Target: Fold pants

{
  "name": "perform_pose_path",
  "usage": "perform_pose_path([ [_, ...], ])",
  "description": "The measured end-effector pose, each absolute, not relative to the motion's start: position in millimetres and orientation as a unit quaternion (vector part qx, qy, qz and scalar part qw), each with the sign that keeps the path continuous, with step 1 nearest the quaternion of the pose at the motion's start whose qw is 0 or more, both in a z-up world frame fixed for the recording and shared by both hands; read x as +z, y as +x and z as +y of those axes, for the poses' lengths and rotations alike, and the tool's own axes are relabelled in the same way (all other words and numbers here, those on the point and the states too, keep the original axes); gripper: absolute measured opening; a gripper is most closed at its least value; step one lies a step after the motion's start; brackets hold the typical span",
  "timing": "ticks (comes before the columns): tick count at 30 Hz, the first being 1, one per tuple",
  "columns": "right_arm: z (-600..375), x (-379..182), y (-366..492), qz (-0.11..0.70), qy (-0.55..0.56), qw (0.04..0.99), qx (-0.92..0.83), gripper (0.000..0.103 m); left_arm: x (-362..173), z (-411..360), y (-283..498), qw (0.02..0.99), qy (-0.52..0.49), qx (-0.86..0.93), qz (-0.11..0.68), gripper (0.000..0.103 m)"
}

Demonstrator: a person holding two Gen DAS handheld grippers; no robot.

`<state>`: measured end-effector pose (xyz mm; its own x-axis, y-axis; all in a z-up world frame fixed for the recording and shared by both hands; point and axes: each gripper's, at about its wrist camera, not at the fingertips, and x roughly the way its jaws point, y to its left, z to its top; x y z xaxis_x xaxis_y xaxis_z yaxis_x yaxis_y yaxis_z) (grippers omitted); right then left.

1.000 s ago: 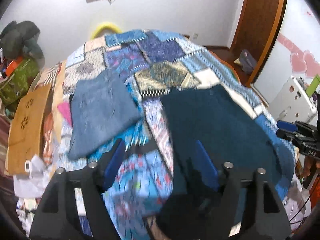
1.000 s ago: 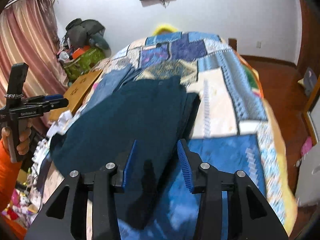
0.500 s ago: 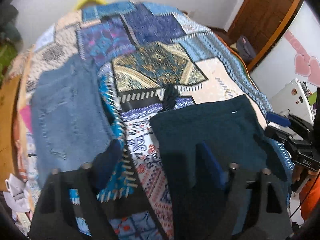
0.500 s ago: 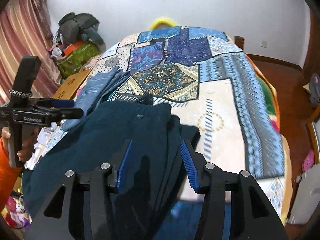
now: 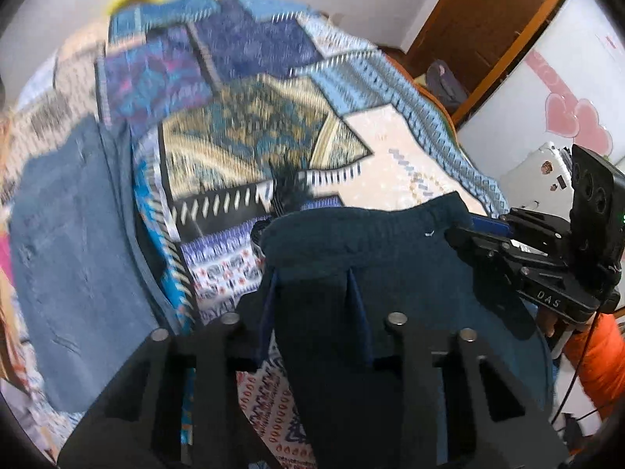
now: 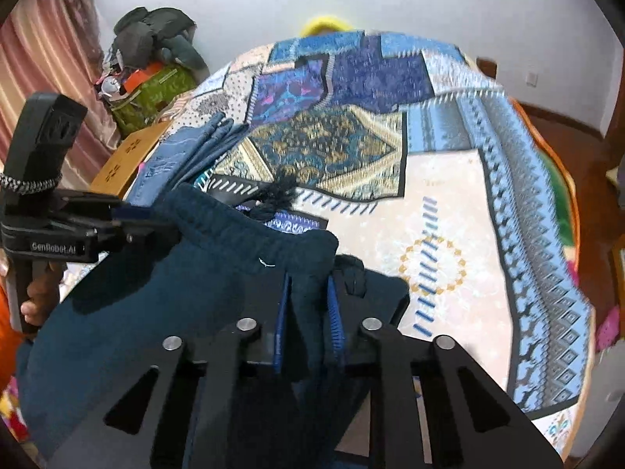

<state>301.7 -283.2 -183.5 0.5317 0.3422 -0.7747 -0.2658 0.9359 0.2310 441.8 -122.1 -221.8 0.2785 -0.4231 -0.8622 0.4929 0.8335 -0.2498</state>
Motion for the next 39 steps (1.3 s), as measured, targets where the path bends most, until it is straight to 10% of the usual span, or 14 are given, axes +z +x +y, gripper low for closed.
perform_pose_path([
  [22, -285, -154, 278, 0.445, 0.008, 0.884, 0.142, 0.019, -196, -113, 434, 0.810, 0.060, -0.246, 0.529, 0.051],
  [30, -282, -122, 235, 0.408, 0.019, 0.902, 0.141, 0.078, -170, -105, 394, 0.821, 0.069, -0.247, 0.510, 0.080],
  [39, -288, -166, 215, 0.483, 0.084, 0.859, 0.143, 0.081, -222, -119, 382, 0.740, 0.072, -0.264, 0.615, 0.085],
])
